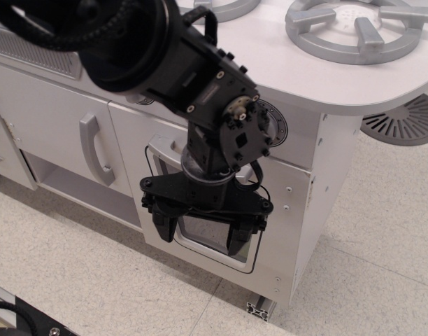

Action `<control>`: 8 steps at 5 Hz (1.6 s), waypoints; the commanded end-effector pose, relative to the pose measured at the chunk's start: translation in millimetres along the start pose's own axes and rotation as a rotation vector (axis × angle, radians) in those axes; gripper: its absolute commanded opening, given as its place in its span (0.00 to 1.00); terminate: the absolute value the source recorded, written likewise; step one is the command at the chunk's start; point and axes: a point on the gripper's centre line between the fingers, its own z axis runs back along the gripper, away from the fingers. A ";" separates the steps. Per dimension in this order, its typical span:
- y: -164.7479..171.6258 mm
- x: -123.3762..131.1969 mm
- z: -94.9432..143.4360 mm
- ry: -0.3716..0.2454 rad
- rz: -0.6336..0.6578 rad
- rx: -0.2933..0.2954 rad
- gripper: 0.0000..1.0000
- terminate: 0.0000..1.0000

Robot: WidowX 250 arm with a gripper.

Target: Open oven

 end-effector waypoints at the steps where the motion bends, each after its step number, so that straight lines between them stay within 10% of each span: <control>1: 0.0 0.0 0.0 0.000 0.000 0.000 1.00 0.00; 3: 55.1 29.0 -35.8 0.021 0.352 -0.035 1.00 0.00; 5: 99.0 57.5 -61.1 -0.008 0.585 -0.200 1.00 0.00; 8: 99.8 92.1 -48.4 -0.051 0.773 -0.389 1.00 0.00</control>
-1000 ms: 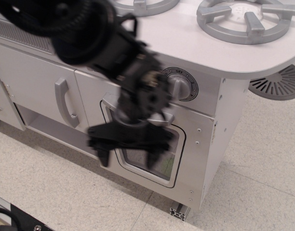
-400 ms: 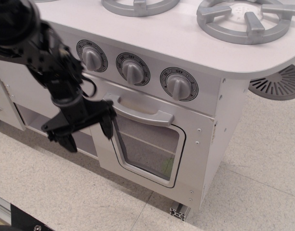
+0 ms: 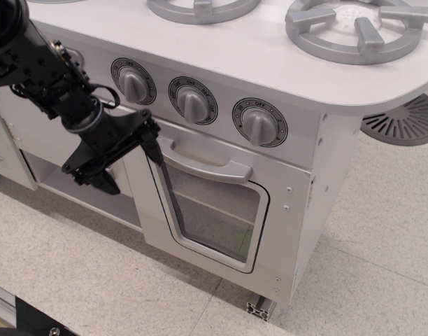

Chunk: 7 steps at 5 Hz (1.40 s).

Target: Open oven

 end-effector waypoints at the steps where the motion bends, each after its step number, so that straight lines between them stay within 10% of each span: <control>1: -15.5 2.9 -0.7 -0.012 0.055 -0.060 1.00 0.00; 4: -32.7 -2.8 -21.4 0.020 0.188 -0.097 1.00 0.00; 7: 6.7 -15.3 -9.7 -0.078 0.093 0.058 1.00 0.00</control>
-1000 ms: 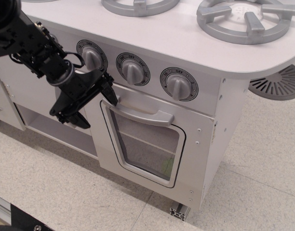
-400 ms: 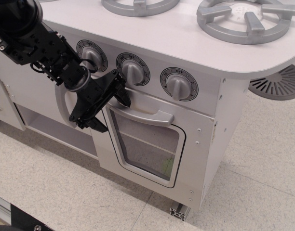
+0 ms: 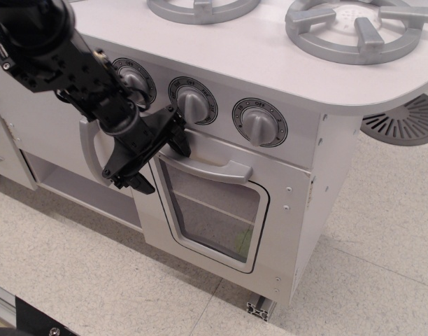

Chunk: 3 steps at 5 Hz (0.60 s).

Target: Open oven

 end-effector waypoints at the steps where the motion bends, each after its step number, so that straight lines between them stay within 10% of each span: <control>1: 32.5 -8.6 25.5 -0.049 -0.119 0.063 1.00 0.00; 3: 36.4 -15.8 59.3 -0.019 -0.280 0.136 1.00 0.00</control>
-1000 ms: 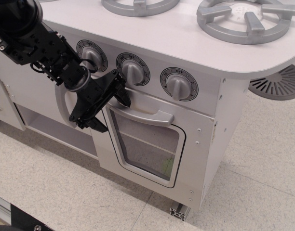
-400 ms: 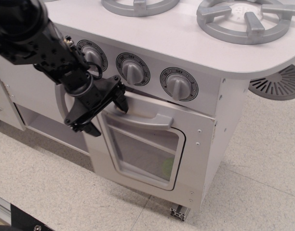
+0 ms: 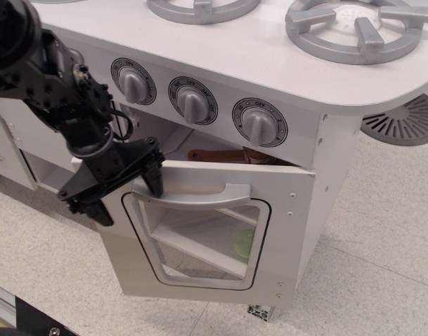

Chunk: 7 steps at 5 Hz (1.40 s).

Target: Open oven

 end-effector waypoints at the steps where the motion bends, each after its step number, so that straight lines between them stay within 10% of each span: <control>1: -7.2 6.5 44.2 -0.085 -0.112 0.039 1.00 0.00; 3: -32.2 40.5 47.0 -0.250 -0.138 0.047 1.00 0.00; 7: -22.5 78.7 -7.8 -0.171 -0.243 0.145 1.00 0.00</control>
